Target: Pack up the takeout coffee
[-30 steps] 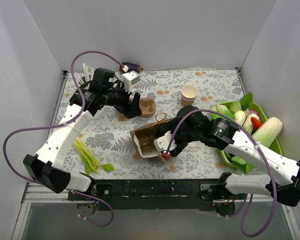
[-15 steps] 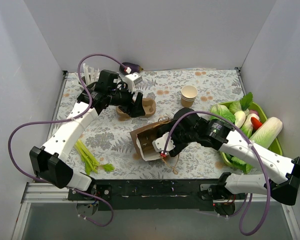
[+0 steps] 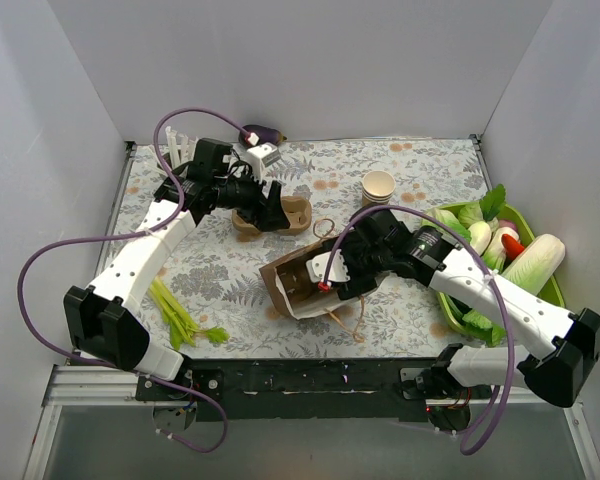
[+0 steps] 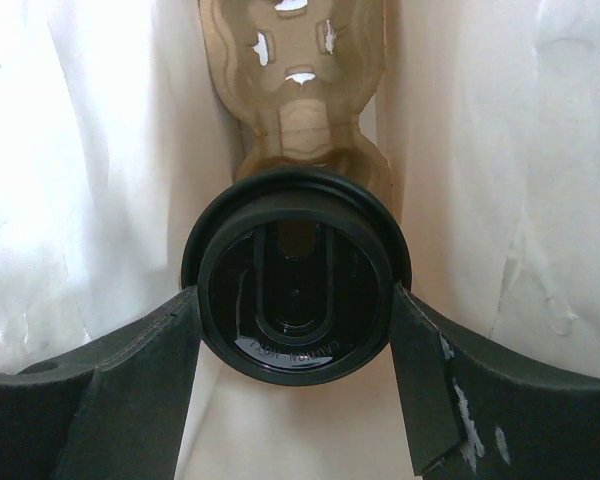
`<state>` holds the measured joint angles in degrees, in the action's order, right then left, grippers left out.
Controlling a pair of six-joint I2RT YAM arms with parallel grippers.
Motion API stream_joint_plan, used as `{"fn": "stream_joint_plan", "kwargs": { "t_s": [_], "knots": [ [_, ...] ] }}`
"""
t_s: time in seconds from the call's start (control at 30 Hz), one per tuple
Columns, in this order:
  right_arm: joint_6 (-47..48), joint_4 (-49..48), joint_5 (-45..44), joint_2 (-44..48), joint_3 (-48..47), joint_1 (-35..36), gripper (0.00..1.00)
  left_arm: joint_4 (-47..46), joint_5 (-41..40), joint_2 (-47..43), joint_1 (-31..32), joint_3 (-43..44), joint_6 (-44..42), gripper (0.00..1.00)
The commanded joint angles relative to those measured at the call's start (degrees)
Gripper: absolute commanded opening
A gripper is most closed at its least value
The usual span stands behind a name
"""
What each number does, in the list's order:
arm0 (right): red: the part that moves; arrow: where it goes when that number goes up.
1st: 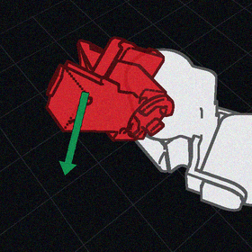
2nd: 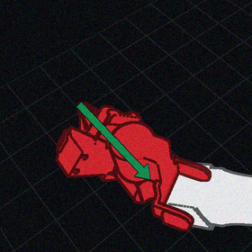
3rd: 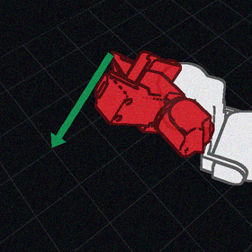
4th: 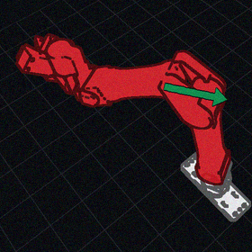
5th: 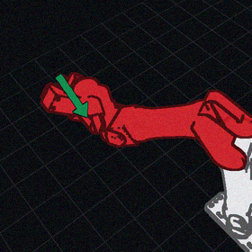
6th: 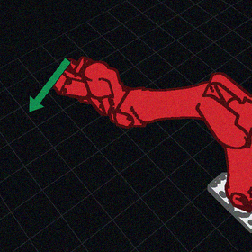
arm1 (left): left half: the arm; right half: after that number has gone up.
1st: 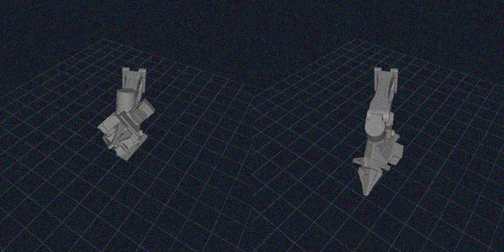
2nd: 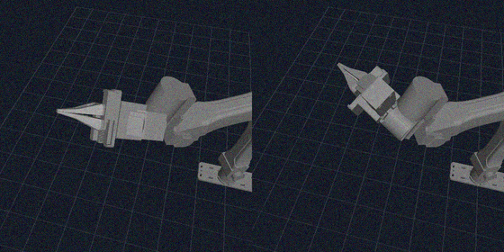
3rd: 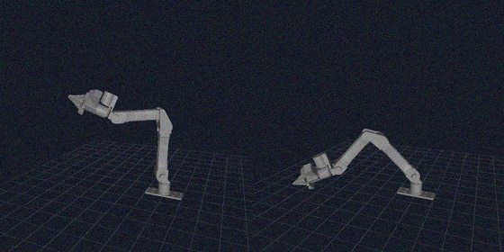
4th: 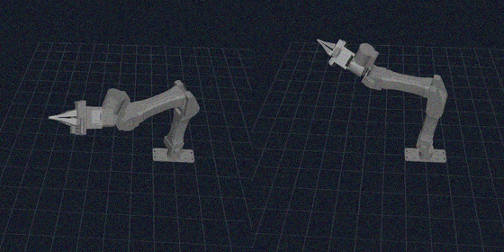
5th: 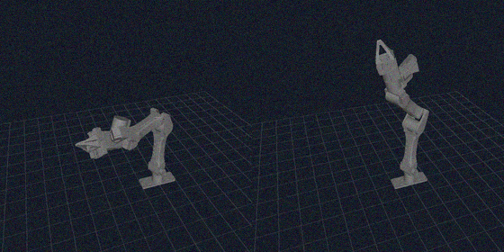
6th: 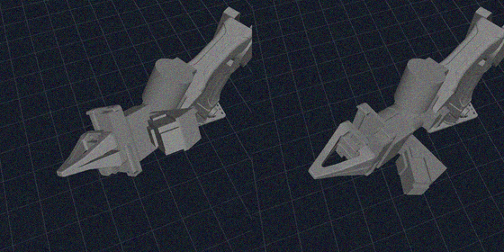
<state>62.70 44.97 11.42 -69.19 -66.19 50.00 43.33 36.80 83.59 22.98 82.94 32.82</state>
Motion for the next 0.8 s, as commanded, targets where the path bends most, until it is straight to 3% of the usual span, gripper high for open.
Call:
{"fn": "stream_joint_plan", "kwargs": {
  "t_s": [0.0, 0.13, 0.53, 0.77],
  "knots": [
    [2.4, -2.4, 1.6, 0.8, 0.7, -0.3, 0.01, -1.1, 3.5, -1.2, -0.1, -1.6, -1.3, 0.69],
    [8.0, -4.5, 2.3, 1.9, 3.0, -0.3, 0.01, -0.6, 3.5, -1.6, -0.1, -2.4, -1.6, 0.69],
    [11.5, -8.3, 1.4, -2.0, 3.0, -0.5, 0.01, -0.6, 5.5, 0.1, -0.9, -3.0, -2.6, 0.70],
    [13.9, -8.8, 5.9, -3.1, 2.7, -2.2, 0.01, 0.7, 6.6, 3.9, -2.4, -2.0, -3.3, 0.69]
  ]
}}
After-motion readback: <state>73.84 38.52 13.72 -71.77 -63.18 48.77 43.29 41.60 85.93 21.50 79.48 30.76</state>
